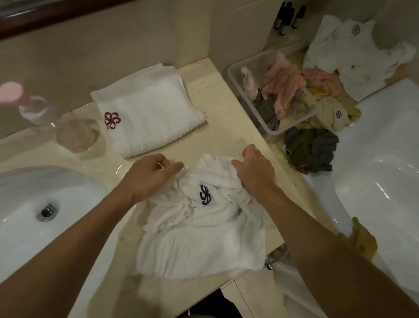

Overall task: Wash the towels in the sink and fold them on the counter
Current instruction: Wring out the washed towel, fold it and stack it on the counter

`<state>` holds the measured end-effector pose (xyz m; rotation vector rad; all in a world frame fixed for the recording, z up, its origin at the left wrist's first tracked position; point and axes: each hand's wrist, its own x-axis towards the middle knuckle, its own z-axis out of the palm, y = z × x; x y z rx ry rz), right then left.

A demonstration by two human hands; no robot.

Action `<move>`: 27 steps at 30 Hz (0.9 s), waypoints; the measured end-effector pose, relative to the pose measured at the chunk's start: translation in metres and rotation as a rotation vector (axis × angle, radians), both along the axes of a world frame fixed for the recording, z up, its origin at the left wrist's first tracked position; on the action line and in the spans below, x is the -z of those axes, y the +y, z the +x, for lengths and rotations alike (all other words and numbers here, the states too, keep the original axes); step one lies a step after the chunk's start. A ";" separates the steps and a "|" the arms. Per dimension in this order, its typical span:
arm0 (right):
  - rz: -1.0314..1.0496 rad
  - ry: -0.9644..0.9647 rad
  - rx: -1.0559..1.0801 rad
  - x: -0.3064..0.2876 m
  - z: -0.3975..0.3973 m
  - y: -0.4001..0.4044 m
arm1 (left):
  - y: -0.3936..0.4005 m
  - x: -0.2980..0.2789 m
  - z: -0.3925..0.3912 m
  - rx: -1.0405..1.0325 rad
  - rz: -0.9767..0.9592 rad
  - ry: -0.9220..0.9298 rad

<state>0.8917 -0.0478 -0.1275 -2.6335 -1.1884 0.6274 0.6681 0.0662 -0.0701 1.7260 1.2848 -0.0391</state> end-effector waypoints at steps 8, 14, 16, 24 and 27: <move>-0.275 0.018 -0.016 -0.021 -0.002 -0.003 | 0.021 -0.011 -0.046 0.011 -0.086 -0.067; -0.247 0.121 -0.071 -0.061 0.018 -0.016 | 0.029 -0.030 -0.066 0.050 0.220 0.076; -0.309 0.108 -0.131 -0.080 0.021 -0.022 | 0.031 -0.041 -0.069 -0.003 0.236 0.015; -0.107 -0.228 -0.152 -0.165 0.017 -0.065 | 0.032 -0.107 -0.096 -0.004 0.495 -0.162; 0.092 -0.407 -0.072 -0.227 0.021 -0.082 | 0.040 -0.154 -0.107 0.006 0.698 -0.261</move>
